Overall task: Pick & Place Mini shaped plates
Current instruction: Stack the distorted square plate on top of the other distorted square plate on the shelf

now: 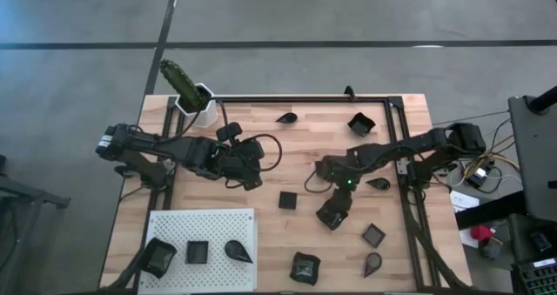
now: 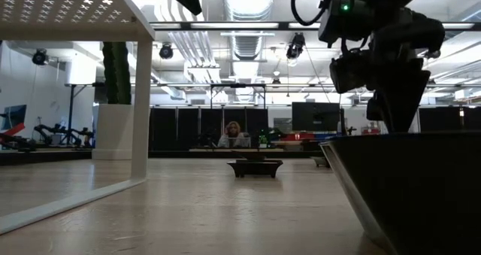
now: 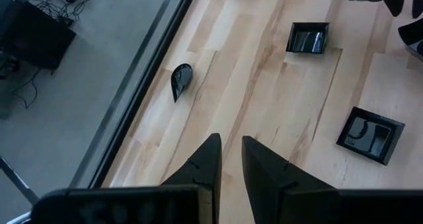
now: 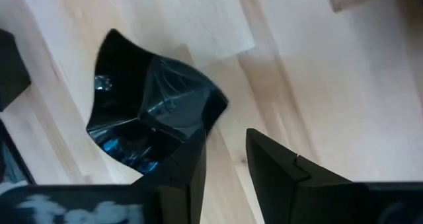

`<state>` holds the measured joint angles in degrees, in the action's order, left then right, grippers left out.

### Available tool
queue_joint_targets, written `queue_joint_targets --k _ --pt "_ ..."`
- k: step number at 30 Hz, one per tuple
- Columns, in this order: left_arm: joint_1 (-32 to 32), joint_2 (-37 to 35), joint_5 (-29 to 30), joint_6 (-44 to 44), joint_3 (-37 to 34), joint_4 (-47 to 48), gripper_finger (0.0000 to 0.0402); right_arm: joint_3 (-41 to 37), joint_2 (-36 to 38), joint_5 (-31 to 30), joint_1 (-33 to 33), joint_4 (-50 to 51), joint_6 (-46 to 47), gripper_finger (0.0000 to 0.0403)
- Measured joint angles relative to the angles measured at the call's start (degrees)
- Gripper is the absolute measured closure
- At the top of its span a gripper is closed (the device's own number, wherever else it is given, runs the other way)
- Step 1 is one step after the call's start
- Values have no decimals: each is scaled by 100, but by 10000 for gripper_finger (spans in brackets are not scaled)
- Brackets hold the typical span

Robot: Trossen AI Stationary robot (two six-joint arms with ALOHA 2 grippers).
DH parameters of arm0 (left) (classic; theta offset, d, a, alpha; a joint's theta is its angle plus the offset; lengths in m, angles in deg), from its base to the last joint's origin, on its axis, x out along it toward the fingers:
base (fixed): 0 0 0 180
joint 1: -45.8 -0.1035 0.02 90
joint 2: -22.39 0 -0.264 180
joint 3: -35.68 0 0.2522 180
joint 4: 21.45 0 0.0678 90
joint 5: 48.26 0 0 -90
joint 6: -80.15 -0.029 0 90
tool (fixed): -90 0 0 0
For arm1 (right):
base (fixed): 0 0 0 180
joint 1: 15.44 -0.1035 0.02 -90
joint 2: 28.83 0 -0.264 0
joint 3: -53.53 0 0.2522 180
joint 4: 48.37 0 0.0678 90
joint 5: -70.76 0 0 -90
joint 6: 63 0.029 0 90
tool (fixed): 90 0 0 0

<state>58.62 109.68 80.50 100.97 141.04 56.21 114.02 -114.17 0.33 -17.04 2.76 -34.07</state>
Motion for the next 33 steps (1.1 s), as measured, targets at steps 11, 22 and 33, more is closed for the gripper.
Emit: queue_joint_targets --k 11,22,33 --pt "0 0 15 -11 0 0 346 -87 0 -343 -218 -386 52 307" --pt "2 0 -37 -9 0 2 346 -237 -2 -457 -218 -629 68 302" --pt "1 2 -39 -7 0 3 346 -307 -222 -466 -331 -815 64 310"
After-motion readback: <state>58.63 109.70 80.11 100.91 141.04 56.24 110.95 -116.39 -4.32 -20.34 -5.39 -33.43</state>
